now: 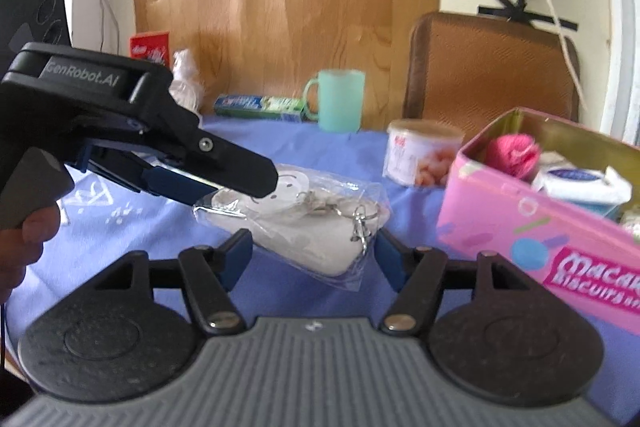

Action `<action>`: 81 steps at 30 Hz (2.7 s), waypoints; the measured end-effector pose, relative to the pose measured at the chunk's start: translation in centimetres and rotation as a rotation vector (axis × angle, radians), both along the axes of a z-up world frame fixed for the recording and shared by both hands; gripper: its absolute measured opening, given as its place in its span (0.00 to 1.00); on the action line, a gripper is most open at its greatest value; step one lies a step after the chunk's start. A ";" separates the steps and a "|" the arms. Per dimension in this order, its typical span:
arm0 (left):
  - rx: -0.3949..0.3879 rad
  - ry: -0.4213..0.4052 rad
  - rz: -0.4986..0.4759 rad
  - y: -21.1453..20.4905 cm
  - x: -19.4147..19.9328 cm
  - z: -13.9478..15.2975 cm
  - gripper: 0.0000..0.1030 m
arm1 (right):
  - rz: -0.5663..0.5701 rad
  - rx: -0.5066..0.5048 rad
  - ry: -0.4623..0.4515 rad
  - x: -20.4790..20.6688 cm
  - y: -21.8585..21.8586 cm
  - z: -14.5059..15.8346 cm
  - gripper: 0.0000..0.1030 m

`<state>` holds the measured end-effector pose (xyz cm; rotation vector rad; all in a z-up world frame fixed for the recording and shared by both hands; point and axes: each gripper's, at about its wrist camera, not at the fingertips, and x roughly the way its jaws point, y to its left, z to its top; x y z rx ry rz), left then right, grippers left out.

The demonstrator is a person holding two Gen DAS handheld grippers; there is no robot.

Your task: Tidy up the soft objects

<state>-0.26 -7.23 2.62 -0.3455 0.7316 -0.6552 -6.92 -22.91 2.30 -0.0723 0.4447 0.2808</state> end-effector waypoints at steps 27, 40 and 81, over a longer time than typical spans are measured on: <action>0.162 -0.136 -0.178 -20.2 5.8 3.8 0.90 | -0.595 0.025 -0.121 0.8 -17.1 1.6 0.67; 0.225 -0.209 -0.052 -13.3 0.5 4.2 0.94 | -0.541 0.181 -0.163 -2.5 -12.7 2.7 0.67; 0.489 -0.213 0.140 -7.8 -4.7 1.9 1.00 | -0.527 0.376 0.013 -3.8 -7.4 2.1 0.72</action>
